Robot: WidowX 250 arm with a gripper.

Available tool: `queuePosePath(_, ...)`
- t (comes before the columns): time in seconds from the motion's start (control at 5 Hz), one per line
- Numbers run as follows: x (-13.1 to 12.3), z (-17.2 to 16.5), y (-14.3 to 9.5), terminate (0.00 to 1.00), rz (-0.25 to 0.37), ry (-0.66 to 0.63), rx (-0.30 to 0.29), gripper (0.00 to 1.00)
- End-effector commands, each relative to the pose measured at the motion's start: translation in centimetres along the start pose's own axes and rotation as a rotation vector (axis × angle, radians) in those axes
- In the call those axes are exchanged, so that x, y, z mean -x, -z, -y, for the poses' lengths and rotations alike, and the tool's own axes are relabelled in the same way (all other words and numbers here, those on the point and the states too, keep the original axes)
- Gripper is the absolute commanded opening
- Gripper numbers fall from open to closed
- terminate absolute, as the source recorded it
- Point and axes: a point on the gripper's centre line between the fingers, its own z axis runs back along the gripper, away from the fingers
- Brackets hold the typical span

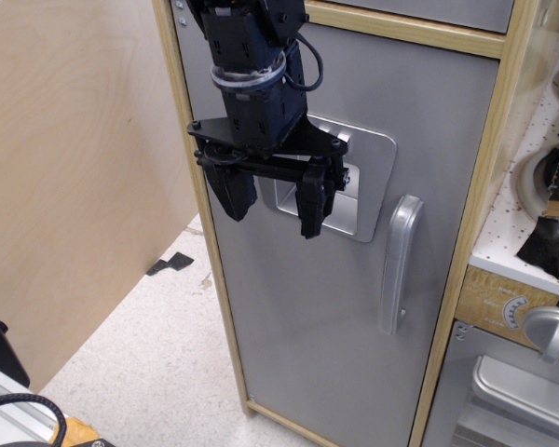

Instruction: Open fridge

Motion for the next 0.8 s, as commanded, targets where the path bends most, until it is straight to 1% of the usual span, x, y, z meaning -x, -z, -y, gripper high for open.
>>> queuePosePath(0.0,0.0,0.0,0.0,0.00,0.000,0.000,0.000,1.00)
queuePosePath(0.2,-0.9,1.8,1.1,0.00,0.043,0.013,-0.001,1.00)
queuePosePath(0.4,-1.7,3.7,1.8,0.00,0.051,0.037,-0.012,1.00)
queuePosePath(0.6,-2.7,5.5,2.9,0.00,0.090,0.048,0.001,1.00)
